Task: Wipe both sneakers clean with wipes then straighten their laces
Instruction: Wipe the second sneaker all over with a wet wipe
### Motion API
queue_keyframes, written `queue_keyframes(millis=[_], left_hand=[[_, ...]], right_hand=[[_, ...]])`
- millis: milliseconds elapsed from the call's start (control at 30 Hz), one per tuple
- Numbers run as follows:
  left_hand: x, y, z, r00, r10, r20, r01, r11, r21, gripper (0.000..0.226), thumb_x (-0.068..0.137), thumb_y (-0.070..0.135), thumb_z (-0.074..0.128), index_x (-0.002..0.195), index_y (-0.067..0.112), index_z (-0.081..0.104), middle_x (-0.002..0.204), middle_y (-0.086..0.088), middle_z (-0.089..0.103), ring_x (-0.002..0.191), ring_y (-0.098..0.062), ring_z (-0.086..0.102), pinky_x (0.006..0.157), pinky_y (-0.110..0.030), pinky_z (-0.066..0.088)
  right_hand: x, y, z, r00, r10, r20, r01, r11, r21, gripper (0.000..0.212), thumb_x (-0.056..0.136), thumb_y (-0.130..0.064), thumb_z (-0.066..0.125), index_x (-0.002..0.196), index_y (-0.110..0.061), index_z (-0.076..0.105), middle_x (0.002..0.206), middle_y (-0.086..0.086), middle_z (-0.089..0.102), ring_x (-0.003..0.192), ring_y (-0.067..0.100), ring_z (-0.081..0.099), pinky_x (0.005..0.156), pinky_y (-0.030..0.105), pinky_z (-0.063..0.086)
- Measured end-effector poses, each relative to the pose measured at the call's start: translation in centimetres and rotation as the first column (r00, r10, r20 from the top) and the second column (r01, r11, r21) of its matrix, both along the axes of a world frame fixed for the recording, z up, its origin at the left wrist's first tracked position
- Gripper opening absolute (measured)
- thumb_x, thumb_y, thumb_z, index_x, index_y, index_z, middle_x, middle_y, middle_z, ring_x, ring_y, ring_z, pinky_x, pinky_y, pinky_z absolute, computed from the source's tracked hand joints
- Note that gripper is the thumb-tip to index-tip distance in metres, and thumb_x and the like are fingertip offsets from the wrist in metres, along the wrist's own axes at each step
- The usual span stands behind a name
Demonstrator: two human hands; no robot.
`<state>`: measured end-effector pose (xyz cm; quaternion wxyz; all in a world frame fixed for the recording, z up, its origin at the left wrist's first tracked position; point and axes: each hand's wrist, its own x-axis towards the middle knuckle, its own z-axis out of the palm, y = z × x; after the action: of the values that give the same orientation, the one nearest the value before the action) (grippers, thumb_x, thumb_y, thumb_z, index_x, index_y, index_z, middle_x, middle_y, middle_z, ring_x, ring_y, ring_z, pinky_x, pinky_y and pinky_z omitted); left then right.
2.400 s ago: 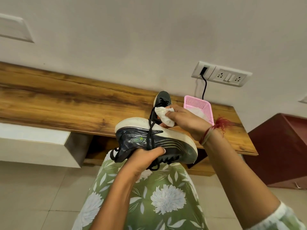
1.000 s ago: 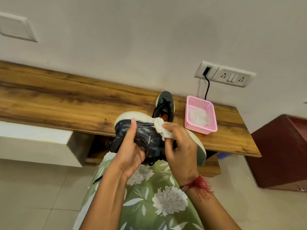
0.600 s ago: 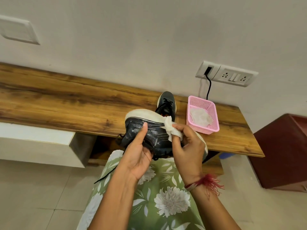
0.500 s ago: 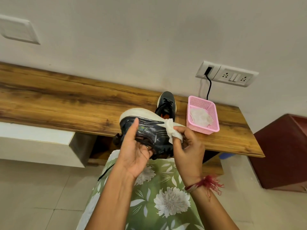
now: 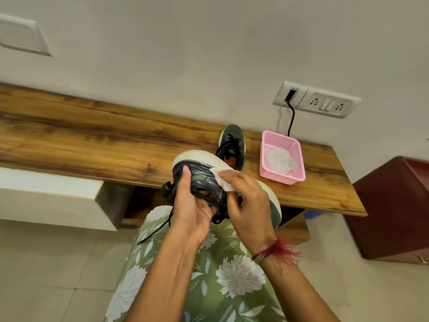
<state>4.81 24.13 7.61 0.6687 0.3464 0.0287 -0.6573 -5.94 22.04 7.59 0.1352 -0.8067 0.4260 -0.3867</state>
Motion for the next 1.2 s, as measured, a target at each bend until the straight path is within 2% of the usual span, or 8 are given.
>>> queue_keyframes(millis=[100,233,433,600,867,1000,1100,1200], left_hand=[[-0.2,0.2,-0.4,1.000,0.024,-0.016,-0.024,1.000,-0.003,0.050,0.098,0.047,0.039,0.110,0.005,0.062,0.088,-0.010,0.074,0.075,-0.015,0.071,0.066,-0.023,0.059],[0.4,0.1,-1.0,0.998,0.069,-0.013,-0.069,0.998,0.008,0.054,0.097,0.049,0.039,0.114,0.004,0.061,0.092,-0.011,0.073,0.080,-0.018,0.070,0.071,-0.027,0.058],[-1.1,0.3,-0.2,1.000,0.005,0.024,-0.005,1.000,-0.012,0.058,0.097,0.050,0.037,0.122,0.002,0.058,0.113,-0.016,0.069,0.097,-0.021,0.066,0.085,-0.028,0.053],[-1.3,0.1,-0.4,0.995,0.089,-0.048,-0.092,0.993,-0.068,0.057,0.099,0.048,0.033,0.118,0.001,0.059,0.107,-0.016,0.070,0.094,-0.022,0.069,0.086,-0.030,0.055],[-1.9,0.0,0.1,0.985,0.142,-0.099,-0.153,0.981,-0.119,0.055,0.099,0.047,0.031,0.119,0.004,0.058,0.103,-0.012,0.072,0.091,-0.019,0.070,0.086,-0.029,0.054],[-2.6,0.2,0.1,0.986,0.151,-0.073,-0.158,0.983,-0.096,0.056,0.099,0.047,0.033,0.122,0.002,0.057,0.111,-0.014,0.070,0.100,-0.022,0.066,0.095,-0.031,0.051],[-2.6,0.3,0.1,0.988,0.129,-0.085,-0.135,0.988,-0.071,0.058,0.097,0.052,0.033,0.106,0.003,0.062,0.088,-0.011,0.072,0.078,-0.018,0.069,0.074,-0.023,0.057],[-2.8,0.4,0.4,0.984,0.148,-0.100,-0.155,0.986,-0.065,0.056,0.096,0.051,0.037,0.107,0.003,0.063,0.093,-0.010,0.072,0.085,-0.019,0.070,0.083,-0.028,0.055]], right_hand=[[0.3,0.7,-0.6,0.991,0.013,-0.136,-0.019,0.999,-0.042,0.047,0.078,-0.008,0.035,0.115,-0.008,0.065,0.113,0.006,0.065,0.103,0.021,0.060,0.091,0.024,0.043],[-1.1,3.2,-2.3,0.971,0.012,-0.239,-0.043,0.991,-0.124,0.039,0.083,-0.005,0.039,0.110,-0.004,0.067,0.107,0.008,0.065,0.094,0.024,0.063,0.077,0.034,0.054],[-1.3,-0.3,-0.9,0.983,-0.124,-0.134,0.112,0.989,-0.093,0.039,0.078,-0.006,0.039,0.106,-0.005,0.067,0.101,0.006,0.065,0.094,0.019,0.055,0.081,0.021,0.041],[-2.1,1.4,-1.1,0.973,-0.045,-0.226,0.001,0.981,-0.194,0.035,0.080,-0.003,0.040,0.102,-0.001,0.068,0.097,0.010,0.066,0.085,0.027,0.061,0.070,0.032,0.051],[-1.7,1.5,-1.3,0.983,-0.054,-0.174,0.016,0.977,-0.210,0.035,0.085,-0.003,0.041,0.105,-0.001,0.069,0.099,0.010,0.066,0.093,0.024,0.059,0.079,0.029,0.050],[-2.4,-0.4,-1.2,0.974,-0.172,-0.149,0.147,0.975,-0.166,0.038,0.079,-0.004,0.040,0.104,-0.004,0.069,0.097,0.009,0.066,0.089,0.025,0.058,0.072,0.034,0.049],[-0.9,1.9,-1.1,0.980,-0.074,-0.187,0.029,0.972,-0.234,0.029,0.083,-0.006,0.048,0.102,-0.002,0.070,0.097,0.009,0.067,0.091,0.024,0.058,0.077,0.030,0.049],[-1.3,1.9,-0.8,0.977,-0.014,-0.214,-0.043,0.964,-0.263,0.027,0.088,-0.008,0.048,0.101,-0.002,0.071,0.099,0.008,0.067,0.094,0.020,0.055,0.083,0.026,0.047]])
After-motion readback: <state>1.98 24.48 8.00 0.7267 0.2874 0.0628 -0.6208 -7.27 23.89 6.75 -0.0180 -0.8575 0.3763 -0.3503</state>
